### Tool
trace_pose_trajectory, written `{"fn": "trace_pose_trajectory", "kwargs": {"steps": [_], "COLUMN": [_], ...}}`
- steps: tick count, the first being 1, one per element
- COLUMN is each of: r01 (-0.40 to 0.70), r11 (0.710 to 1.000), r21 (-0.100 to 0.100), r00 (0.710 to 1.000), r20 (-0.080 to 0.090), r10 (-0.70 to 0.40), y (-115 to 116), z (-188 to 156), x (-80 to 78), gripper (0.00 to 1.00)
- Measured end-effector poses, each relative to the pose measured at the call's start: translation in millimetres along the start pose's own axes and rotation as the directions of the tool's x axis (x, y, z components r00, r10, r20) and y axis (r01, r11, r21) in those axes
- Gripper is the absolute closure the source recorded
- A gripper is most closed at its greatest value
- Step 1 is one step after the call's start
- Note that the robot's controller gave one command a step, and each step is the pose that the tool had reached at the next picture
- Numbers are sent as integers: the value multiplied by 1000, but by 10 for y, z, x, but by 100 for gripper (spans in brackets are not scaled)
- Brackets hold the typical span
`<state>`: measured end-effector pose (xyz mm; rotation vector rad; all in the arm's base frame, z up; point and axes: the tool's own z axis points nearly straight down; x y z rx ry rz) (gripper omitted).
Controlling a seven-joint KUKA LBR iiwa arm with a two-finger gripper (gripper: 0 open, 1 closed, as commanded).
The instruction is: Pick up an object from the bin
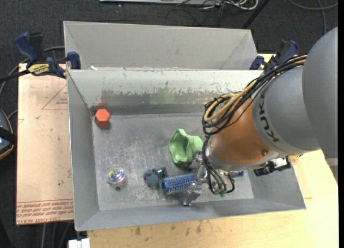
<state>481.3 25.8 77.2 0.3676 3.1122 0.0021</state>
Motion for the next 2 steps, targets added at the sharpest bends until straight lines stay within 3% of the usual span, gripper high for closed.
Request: {"fn": "trace_pose_trajectory", "kwargs": {"steps": [1, 2], "r01": [0, 243], "r11": [1000, 970], "r21": [-1, 1], "r00": [1000, 970], "r20": [3, 0], "r10": [0, -243], "y": [1, -236], "z": [-18, -1402], "x": [-11, -284], "gripper": [100, 100]}}
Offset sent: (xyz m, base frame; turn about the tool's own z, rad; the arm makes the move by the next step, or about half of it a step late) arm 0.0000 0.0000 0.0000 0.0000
